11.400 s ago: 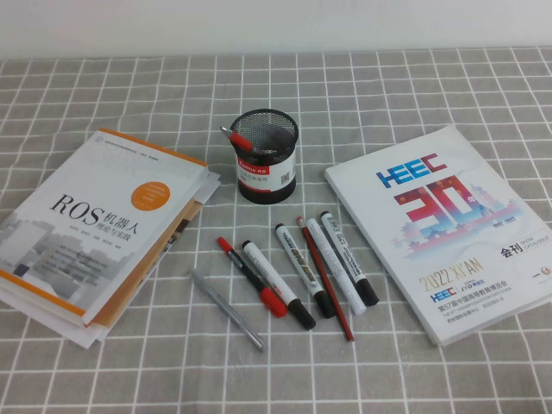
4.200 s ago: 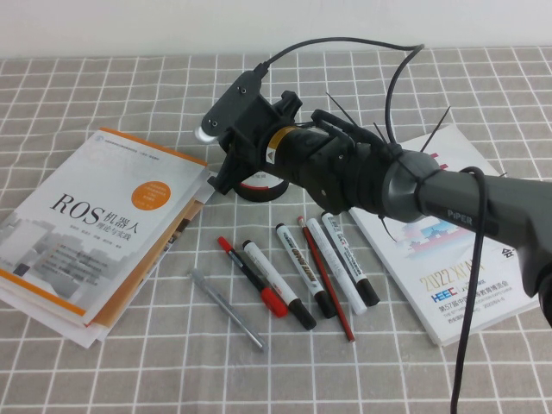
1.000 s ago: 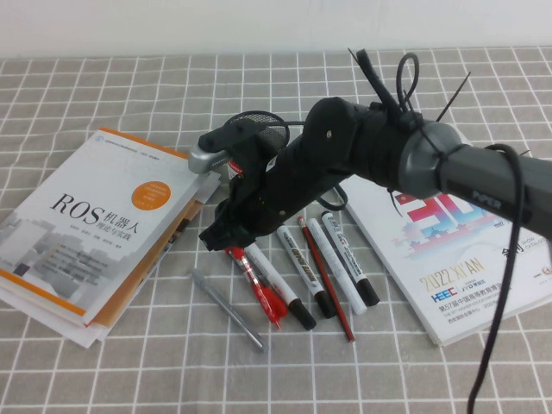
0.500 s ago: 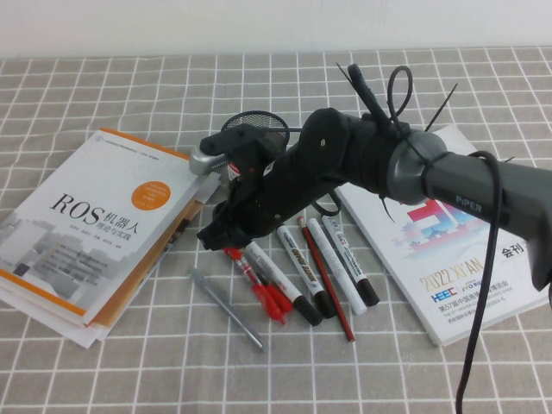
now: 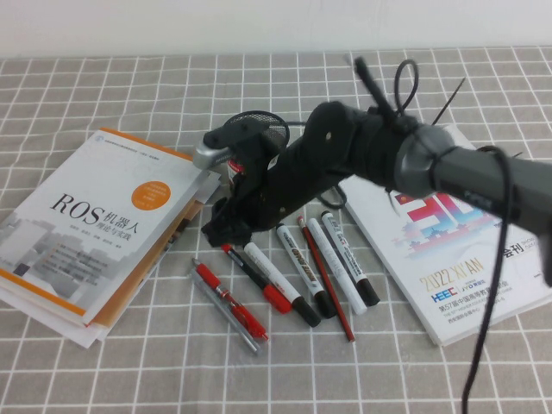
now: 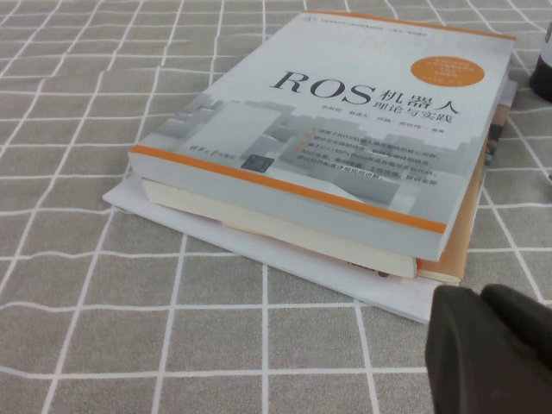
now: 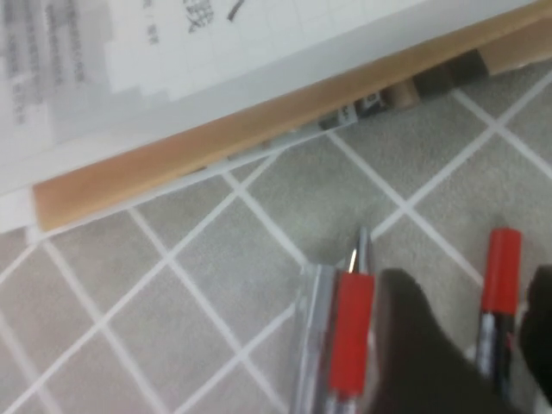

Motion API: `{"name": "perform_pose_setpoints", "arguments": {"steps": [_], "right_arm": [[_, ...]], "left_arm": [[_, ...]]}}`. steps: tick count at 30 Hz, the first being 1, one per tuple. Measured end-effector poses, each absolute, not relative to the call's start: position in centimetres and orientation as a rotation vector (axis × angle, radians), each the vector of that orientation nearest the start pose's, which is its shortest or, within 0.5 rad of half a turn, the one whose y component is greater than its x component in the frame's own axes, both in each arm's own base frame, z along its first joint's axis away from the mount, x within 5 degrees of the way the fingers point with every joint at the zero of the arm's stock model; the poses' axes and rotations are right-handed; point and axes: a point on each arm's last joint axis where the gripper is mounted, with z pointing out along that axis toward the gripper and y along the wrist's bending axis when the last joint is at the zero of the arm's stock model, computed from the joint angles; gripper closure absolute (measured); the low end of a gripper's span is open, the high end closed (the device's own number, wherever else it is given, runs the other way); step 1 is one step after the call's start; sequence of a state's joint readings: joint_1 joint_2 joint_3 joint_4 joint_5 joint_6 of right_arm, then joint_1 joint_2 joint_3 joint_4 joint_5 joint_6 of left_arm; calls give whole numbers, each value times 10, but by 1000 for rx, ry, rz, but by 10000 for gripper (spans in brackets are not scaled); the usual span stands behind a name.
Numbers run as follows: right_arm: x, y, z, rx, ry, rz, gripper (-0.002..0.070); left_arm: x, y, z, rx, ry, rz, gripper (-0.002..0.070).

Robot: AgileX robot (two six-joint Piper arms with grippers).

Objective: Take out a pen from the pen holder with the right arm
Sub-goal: 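Take a marker out of the pen holder and lay it on the table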

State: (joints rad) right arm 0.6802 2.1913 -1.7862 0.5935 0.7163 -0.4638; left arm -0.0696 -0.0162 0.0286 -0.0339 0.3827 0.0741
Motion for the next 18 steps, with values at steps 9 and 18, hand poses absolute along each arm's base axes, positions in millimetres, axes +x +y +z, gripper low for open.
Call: {"name": "perform_pose_setpoints", "arguments": {"steps": [9,18], "right_arm": [[313,288,286,-1010,2259,691,672],[251,197,337,-821,2262,602,687]], "left_arm": [[52,-5,170,114,1875,-30,678],[52,-5,170,114,1875,-30,678]]}}
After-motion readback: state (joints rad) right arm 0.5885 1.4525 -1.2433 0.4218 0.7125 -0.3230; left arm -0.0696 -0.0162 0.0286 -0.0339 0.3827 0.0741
